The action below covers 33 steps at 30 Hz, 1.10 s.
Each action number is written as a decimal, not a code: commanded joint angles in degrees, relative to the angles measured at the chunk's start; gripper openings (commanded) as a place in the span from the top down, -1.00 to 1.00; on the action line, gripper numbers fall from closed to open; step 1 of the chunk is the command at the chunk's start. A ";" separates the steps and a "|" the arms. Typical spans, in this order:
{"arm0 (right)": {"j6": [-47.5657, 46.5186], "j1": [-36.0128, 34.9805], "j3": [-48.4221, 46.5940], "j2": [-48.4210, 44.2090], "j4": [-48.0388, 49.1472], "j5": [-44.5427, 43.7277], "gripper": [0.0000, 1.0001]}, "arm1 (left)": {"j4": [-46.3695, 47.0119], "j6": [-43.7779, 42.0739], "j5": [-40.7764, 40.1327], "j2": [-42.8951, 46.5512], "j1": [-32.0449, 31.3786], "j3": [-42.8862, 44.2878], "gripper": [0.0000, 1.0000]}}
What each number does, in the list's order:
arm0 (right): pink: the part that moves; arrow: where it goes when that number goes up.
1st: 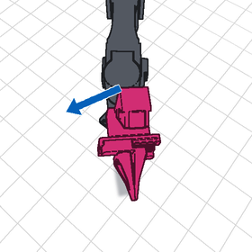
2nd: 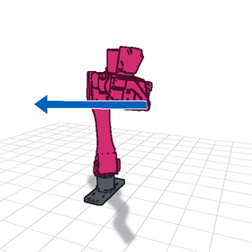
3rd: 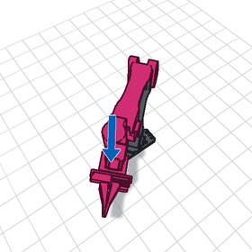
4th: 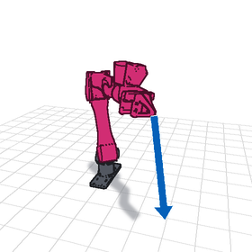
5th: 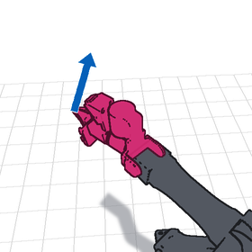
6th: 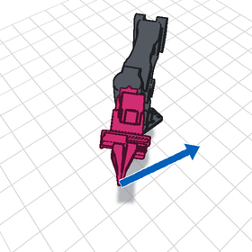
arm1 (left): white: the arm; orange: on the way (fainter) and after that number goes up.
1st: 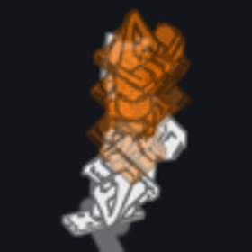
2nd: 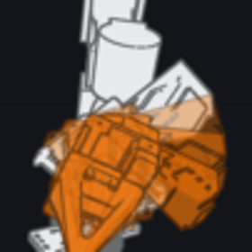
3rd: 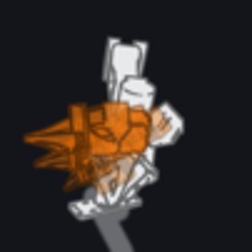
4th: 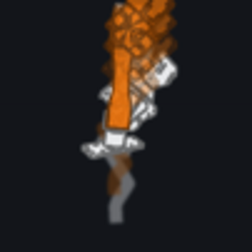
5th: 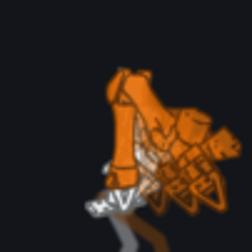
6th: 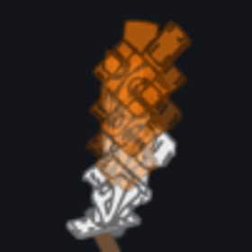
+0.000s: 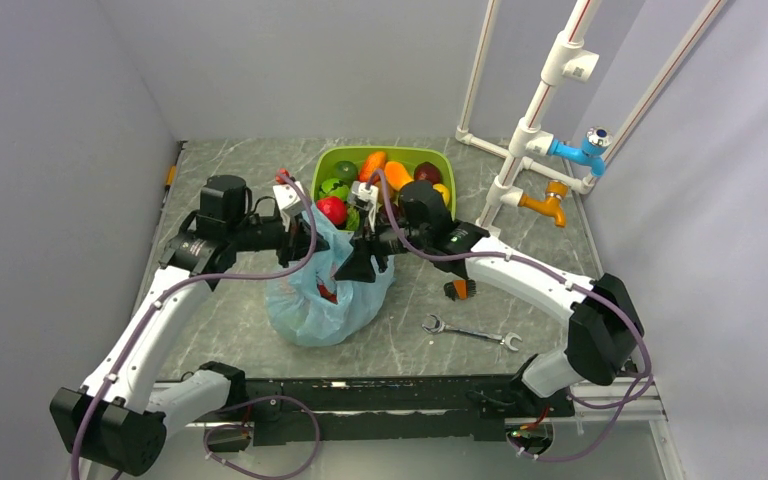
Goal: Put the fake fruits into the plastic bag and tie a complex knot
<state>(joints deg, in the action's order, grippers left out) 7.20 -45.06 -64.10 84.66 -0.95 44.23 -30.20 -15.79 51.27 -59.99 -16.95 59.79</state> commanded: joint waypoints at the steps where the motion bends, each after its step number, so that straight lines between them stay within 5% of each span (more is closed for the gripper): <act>1: -0.17 -1.37 -1.62 -0.40 2.81 0.77 -0.23 | 5.03 4.21 2.43 0.20 -0.46 0.49 1.00; 8: 2.16 -1.47 -2.11 0.95 6.42 -0.35 -0.16 | 3.30 2.32 0.90 -2.27 -4.04 1.85 1.00; 11: 2.39 -1.61 -1.70 1.23 7.08 -1.51 0.05 | 2.31 1.62 1.18 -2.33 -4.35 2.53 1.00; 14: 2.39 -1.59 -1.73 1.81 7.05 -2.55 0.49 | 0.08 1.56 2.60 -2.83 -4.58 4.45 0.99; 18: 0.42 -1.55 -1.17 1.54 5.98 -4.23 0.95 | -6.16 2.02 4.65 -3.05 -1.33 9.47 0.30; 21: -0.89 -1.55 -0.47 0.83 6.01 -4.45 1.00 | -7.14 5.58 10.76 -3.01 6.54 13.96 -0.15; 25: -4.01 -1.71 0.63 -0.67 6.96 -3.44 1.00 | -11.13 2.87 10.90 -4.32 15.62 17.08 -0.34; 33: -10.91 -2.65 1.60 -2.54 6.05 -0.60 1.00 | -20.22 -8.76 11.49 -13.80 16.53 23.65 -0.65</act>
<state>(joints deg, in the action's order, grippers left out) 1.56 -47.03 -62.50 85.19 3.07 41.08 -45.56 -18.94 59.37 -69.84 -0.45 80.73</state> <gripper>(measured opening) 0.012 0.795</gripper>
